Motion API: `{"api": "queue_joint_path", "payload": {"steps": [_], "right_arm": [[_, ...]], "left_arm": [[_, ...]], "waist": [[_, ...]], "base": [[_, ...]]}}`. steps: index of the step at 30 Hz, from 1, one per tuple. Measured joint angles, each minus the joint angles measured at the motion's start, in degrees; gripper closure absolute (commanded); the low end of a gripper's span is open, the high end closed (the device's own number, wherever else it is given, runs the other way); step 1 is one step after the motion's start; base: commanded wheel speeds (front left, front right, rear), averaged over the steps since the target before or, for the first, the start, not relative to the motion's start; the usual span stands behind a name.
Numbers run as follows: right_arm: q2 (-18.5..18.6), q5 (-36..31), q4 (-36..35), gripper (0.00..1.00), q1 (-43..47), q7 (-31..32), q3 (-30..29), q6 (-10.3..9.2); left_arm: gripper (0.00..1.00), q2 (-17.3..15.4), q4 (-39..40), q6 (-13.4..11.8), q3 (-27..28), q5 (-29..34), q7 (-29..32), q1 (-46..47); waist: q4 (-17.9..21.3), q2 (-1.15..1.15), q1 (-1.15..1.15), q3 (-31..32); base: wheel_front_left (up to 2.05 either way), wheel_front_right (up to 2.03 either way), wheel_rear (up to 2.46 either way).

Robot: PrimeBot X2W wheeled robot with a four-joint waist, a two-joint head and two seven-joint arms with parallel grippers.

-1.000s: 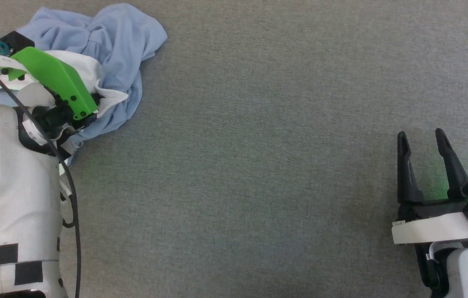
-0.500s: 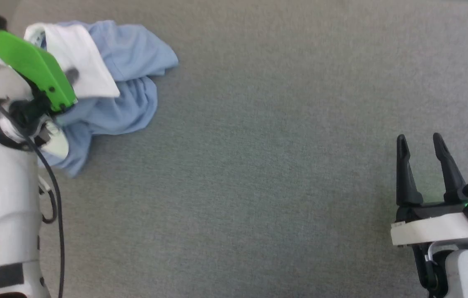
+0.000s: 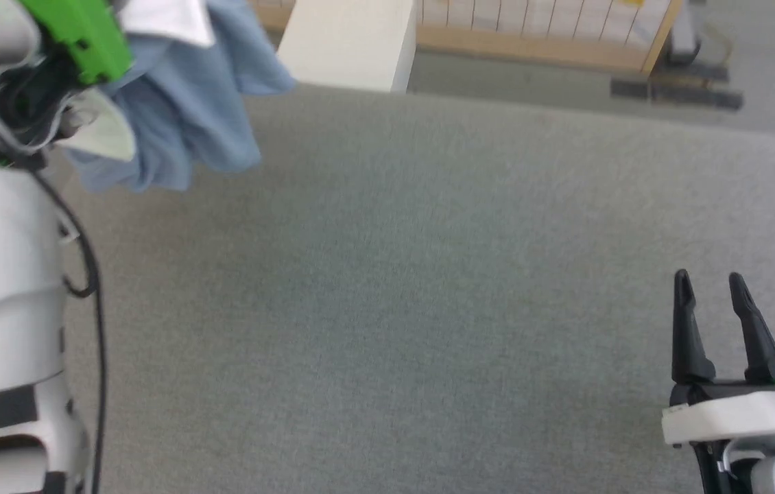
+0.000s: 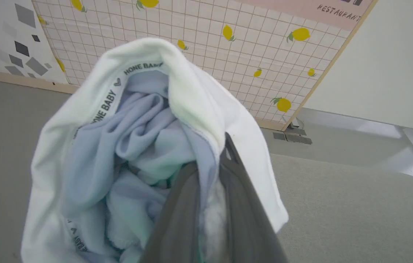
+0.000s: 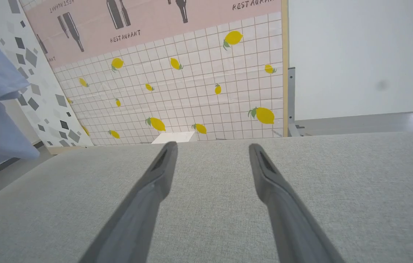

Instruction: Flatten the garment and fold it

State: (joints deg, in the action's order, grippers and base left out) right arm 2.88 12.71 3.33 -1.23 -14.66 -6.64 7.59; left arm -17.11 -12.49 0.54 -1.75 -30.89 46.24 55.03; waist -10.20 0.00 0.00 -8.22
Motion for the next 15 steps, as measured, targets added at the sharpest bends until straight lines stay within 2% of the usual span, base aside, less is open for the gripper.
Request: {"api": "queue_joint_path", "payload": {"steps": [7,15], "right_arm": [[-0.01,1.42,0.37,0.00,1.13,0.00,0.05,0.00],[0.01,1.51,0.66,0.00,2.57,0.00,-0.10,0.00]], "left_arm": [[1.00,4.39,3.90,-1.21,-3.53,0.01,1.69,1.81],[1.00,11.48,9.09,-2.55,-8.48,-2.91,3.07,1.92]], "waist": [[2.05,0.00,0.00,5.71],[7.86,0.00,0.00,8.48]], "base": [[0.00,0.00,0.00],[0.00,0.00,0.00]]}}
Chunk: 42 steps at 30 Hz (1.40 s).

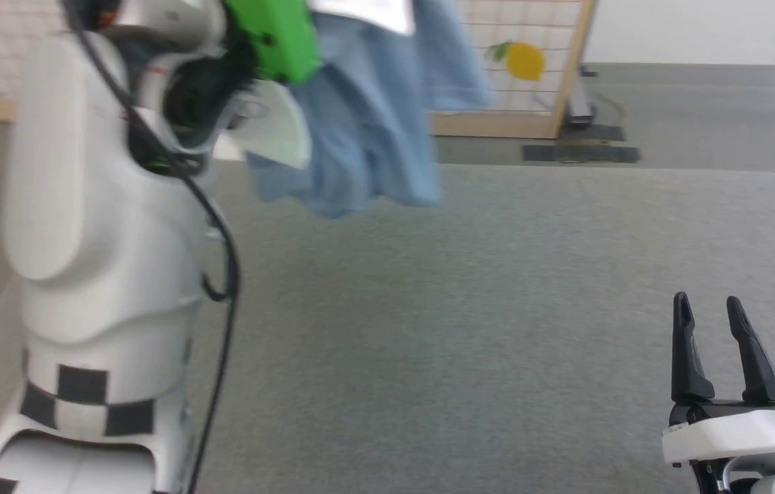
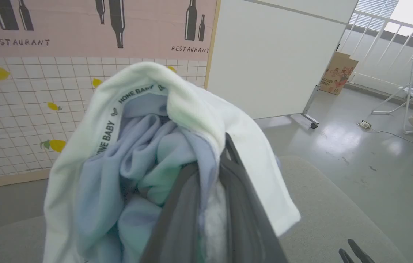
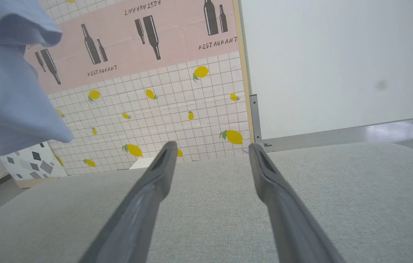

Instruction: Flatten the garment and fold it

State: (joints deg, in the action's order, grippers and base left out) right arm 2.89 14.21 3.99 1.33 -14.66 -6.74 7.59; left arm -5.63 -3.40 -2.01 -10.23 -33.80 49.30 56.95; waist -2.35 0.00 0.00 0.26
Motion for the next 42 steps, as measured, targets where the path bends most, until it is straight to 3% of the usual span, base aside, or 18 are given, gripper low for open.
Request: {"api": "queue_joint_path", "payload": {"steps": [9,13,17,22,29,31,32,37,42], "right_arm": [[-0.02,-0.12,-0.03,0.00,-0.01,0.00,-0.24,0.00],[0.04,-0.29,-0.03,0.00,0.03,0.00,-1.41,-0.01],[0.02,-0.30,0.12,0.00,0.03,0.00,-0.81,-0.01],[0.02,-0.30,0.34,0.00,-0.04,0.00,0.43,-0.01],[0.00,0.07,0.45,0.00,-0.50,0.00,1.85,-0.01],[0.01,0.25,0.59,0.00,-0.57,0.00,1.64,-0.01],[0.01,0.36,0.66,0.00,-0.66,0.00,1.52,-0.01],[0.01,0.51,0.80,0.00,-0.79,0.00,0.60,-0.01],[0.02,0.49,0.70,0.00,-0.73,0.00,-1.16,-0.01]], "left_arm": [[1.00,2.45,1.69,-2.03,-8.21,-1.93,-7.11,-5.82],[1.00,2.58,-0.11,-4.15,-15.56,-7.21,-12.76,-12.23],[1.00,2.85,-7.64,-6.02,-24.15,-6.79,-19.35,-18.22],[1.00,2.91,-20.94,-7.20,-33.57,-4.05,-23.23,-23.68],[1.00,2.92,-32.77,-8.92,-37.33,-5.60,-24.12,-25.07],[0.56,2.97,-33.88,-9.21,-37.90,-6.56,-24.90,-24.62],[0.00,3.00,-34.19,-9.26,-38.07,-7.24,-25.74,-24.30],[0.00,3.03,-32.52,-8.68,-38.42,-10.85,-30.74,-22.41],[0.00,2.64,-25.07,-7.71,-36.88,-11.76,-34.99,-19.67]], "waist": [[6.83,0.00,0.00,0.11],[8.43,0.00,0.00,-0.62],[8.85,0.00,0.00,-1.41],[9.38,0.00,0.00,-1.47],[10.25,0.00,0.00,-2.97],[10.25,0.00,0.00,-3.62],[10.16,0.00,0.00,-3.96],[8.72,0.00,0.00,-4.69],[6.22,0.00,0.00,-4.48]], "base": [[0.00,0.00,0.00],[0.00,0.00,0.00],[0.00,0.00,0.00],[0.00,0.00,0.00],[0.00,0.00,0.00],[0.00,0.00,0.00],[0.00,0.00,0.00],[0.00,0.00,0.00],[0.00,0.00,0.00]]}}
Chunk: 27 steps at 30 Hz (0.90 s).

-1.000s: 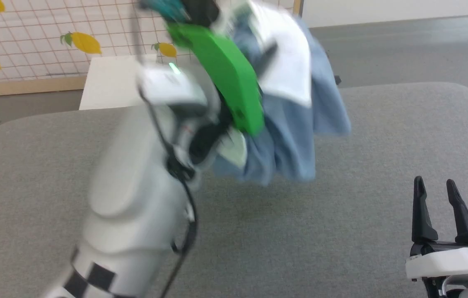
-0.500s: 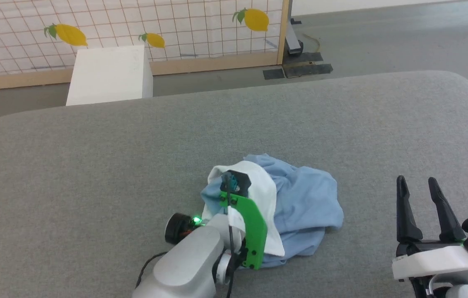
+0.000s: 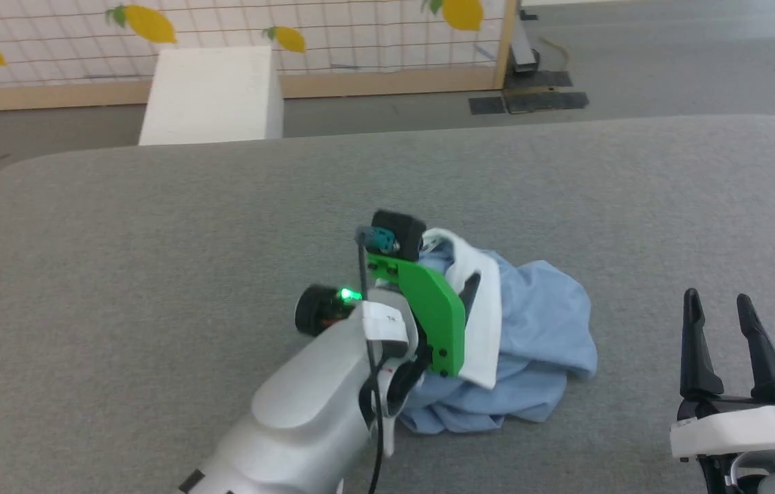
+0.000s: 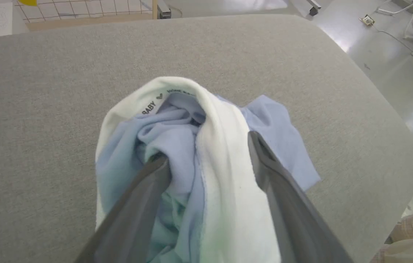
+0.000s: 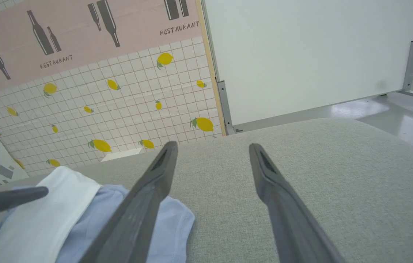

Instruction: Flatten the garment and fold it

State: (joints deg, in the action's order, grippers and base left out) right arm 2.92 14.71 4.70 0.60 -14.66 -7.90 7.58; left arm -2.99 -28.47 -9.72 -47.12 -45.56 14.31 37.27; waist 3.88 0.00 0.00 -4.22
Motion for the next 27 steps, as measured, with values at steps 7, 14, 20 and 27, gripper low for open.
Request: {"api": "queue_joint_path", "payload": {"steps": [7,14,20,27], "right_arm": [[-0.02,-0.01,-0.22,0.00,0.44,0.00,-0.66,0.00],[-0.02,-0.27,-1.09,0.00,1.53,0.00,-0.81,0.00],[-0.04,-0.44,-2.04,0.00,2.14,0.00,0.62,0.00],[-0.07,-0.42,-1.96,0.00,4.12,0.00,1.68,0.00]], "left_arm": [[0.00,-7.99,17.80,-5.38,7.16,0.89,-10.56,-4.46],[0.00,-13.47,31.61,-8.04,12.93,4.66,-27.33,-18.74],[0.00,-11.34,41.50,-5.65,28.53,19.04,-29.10,-35.68],[0.00,-4.66,39.13,2.48,35.05,26.07,-29.09,-46.05]], "waist": [[-3.59,0.00,0.00,1.00],[-6.25,0.00,0.00,2.51],[-7.41,0.00,0.00,3.02],[-7.54,0.00,0.00,3.70]], "base": [[0.00,0.00,0.00],[0.00,0.00,0.00],[0.00,0.00,0.00],[0.00,0.00,0.00]]}}
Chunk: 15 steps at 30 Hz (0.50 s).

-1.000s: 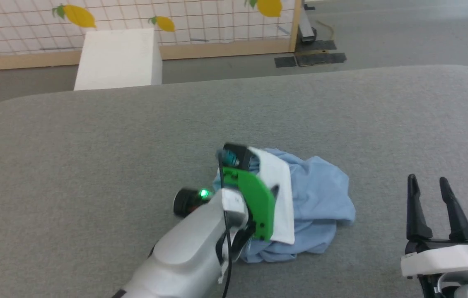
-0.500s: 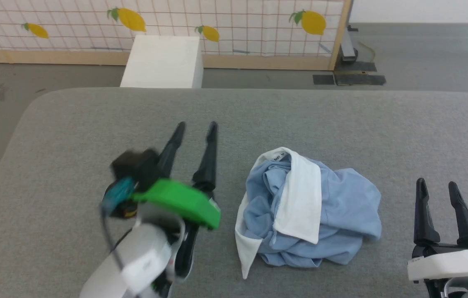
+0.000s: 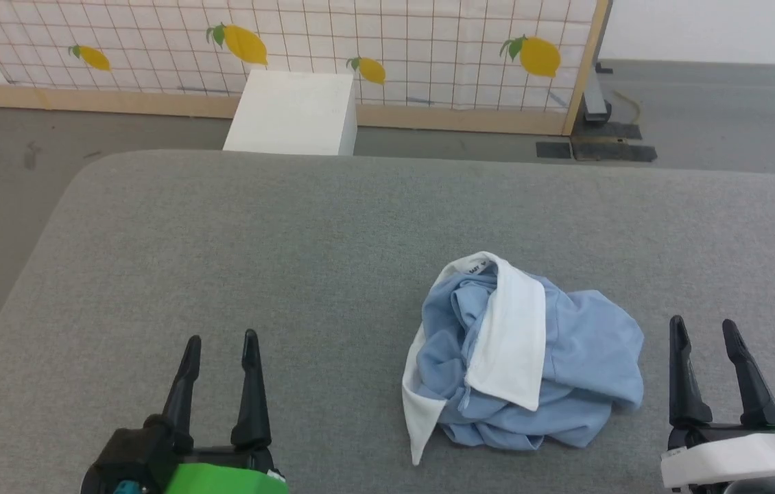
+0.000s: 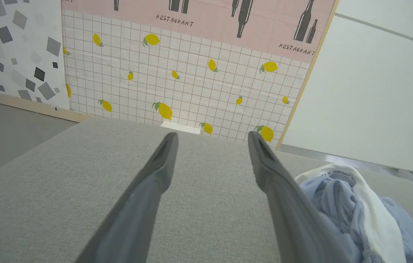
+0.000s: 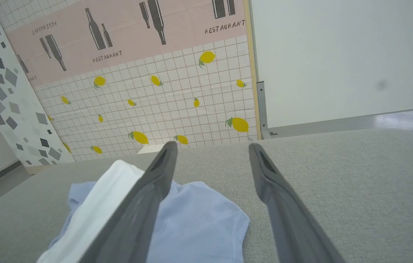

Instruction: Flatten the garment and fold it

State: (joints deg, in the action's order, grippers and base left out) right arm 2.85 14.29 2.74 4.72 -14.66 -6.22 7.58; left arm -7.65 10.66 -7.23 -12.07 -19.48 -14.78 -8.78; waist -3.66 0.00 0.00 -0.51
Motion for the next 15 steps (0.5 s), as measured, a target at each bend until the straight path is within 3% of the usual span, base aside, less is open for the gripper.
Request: {"api": "queue_joint_path", "payload": {"steps": [6,13,15], "right_arm": [[0.01,-0.33,-1.09,0.00,0.10,0.00,-0.90,0.00],[0.04,-1.91,-0.34,0.00,-3.35,0.34,-1.81,0.00],[0.13,-2.81,0.67,0.00,-5.55,4.16,-1.09,0.00]], "left_arm": [[0.00,3.34,0.35,4.99,4.17,3.26,0.00,-0.41],[0.00,4.32,0.13,7.44,4.91,4.49,0.00,-0.05],[0.00,4.42,-0.08,7.71,4.50,4.60,0.00,0.07]], "waist": [[-0.45,0.00,0.00,0.11],[-0.95,0.00,0.00,-1.49],[-1.13,0.00,0.00,-2.06]], "base": [[0.00,0.00,0.00],[0.00,0.00,0.00],[0.00,0.00,0.00]]}}
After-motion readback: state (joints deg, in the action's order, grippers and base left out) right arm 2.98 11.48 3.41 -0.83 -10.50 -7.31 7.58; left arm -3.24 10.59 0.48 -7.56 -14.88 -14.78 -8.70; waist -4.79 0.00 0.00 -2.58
